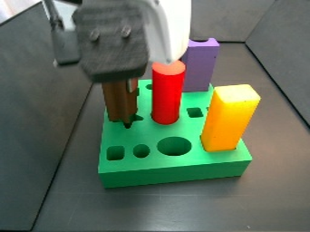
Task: Pick up the star object. Move up. Move to above the board. Insert the star object.
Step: Insert the star object.
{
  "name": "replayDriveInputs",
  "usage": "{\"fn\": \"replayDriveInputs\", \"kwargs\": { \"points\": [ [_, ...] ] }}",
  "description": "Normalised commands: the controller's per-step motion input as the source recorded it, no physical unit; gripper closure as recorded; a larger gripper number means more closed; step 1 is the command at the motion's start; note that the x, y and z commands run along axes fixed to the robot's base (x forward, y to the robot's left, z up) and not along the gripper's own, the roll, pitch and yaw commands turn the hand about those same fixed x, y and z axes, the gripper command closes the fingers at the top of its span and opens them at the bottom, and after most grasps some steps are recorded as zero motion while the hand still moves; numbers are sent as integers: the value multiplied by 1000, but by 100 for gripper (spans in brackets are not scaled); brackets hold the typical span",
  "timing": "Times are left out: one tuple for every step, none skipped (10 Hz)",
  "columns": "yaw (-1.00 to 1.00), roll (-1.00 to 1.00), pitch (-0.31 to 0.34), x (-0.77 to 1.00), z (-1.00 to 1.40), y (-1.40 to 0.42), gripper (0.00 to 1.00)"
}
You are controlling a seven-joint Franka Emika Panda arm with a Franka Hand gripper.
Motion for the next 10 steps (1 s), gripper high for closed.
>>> {"fn": "replayDriveInputs", "kwargs": {
  "points": [
    [-597,64,0,60,-283,-3,100],
    [-29,0,10,0,0,0,100],
    [-103,0,-31,0,-263,-111,100],
    [-894,0,-23,26,-426,-191,100],
    [-1000,-16,-47,0,-466,-20,100],
    [-986,-89,-51,6,-343,0,100],
    [0,0,0,0,0,103,100],
    [-180,43,0,249,-277,77,100],
    [-366,59,0,431,-354,94,100],
    [-600,14,20,411,-311,83,100]
  ]
}}
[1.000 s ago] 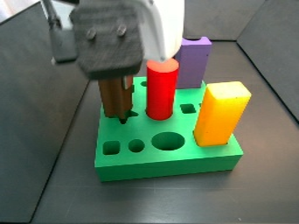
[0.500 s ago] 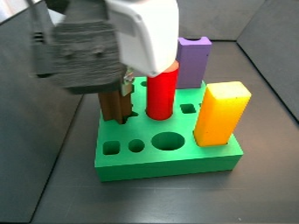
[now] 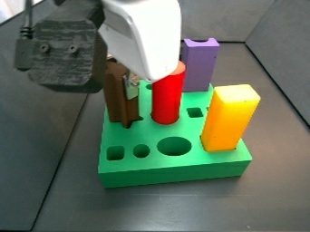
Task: Pick up the star object. Move up. Move to above the board. Insert the star object.
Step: Insert the star object.
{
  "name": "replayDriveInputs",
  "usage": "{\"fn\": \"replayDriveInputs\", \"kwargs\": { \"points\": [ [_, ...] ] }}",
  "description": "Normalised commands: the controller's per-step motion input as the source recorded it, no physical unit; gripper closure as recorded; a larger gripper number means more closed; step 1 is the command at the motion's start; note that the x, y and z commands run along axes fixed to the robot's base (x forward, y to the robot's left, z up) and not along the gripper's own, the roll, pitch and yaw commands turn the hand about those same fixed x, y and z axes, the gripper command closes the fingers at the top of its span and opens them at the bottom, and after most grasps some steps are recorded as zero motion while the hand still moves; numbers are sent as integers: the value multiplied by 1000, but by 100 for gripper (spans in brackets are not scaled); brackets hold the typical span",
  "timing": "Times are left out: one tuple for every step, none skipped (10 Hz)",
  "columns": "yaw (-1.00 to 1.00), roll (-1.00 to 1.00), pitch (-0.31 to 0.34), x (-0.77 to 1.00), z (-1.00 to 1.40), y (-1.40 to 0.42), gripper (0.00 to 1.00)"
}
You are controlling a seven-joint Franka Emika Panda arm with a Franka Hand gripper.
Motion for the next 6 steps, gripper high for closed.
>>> {"fn": "replayDriveInputs", "kwargs": {
  "points": [
    [0,0,0,-63,0,0,100],
    [-677,0,-66,-31,-503,-106,100],
    [-934,0,-101,0,-511,-111,100],
    [-386,0,-67,23,-414,0,100],
    [-403,-53,-90,66,-834,103,100],
    [-386,-13,-70,83,-934,94,100]
  ]
}}
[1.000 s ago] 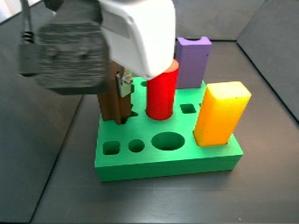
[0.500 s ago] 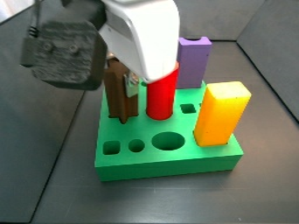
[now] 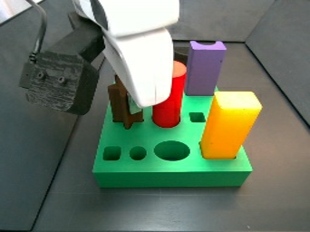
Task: Pick up the star object. Move up. Move to above the board. Insert the star object.
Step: Insert the star object.
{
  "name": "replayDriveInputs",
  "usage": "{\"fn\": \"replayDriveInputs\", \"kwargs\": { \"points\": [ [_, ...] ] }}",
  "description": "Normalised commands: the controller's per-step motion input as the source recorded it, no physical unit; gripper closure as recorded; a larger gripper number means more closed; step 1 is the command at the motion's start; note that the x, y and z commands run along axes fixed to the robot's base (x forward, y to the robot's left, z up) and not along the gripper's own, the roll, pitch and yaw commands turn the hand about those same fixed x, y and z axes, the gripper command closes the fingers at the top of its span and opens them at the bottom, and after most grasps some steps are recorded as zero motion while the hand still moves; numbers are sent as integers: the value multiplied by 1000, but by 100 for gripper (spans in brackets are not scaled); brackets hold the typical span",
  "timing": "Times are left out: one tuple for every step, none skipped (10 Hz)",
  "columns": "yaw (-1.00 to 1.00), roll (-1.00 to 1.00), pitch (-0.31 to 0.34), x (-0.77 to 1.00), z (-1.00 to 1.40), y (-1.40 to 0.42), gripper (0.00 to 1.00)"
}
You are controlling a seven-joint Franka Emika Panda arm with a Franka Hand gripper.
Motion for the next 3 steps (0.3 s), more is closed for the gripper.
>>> {"fn": "replayDriveInputs", "kwargs": {
  "points": [
    [0,0,-64,-6,-166,40,100],
    [0,19,7,0,0,-6,100],
    [0,0,0,0,0,0,100]
  ]
}}
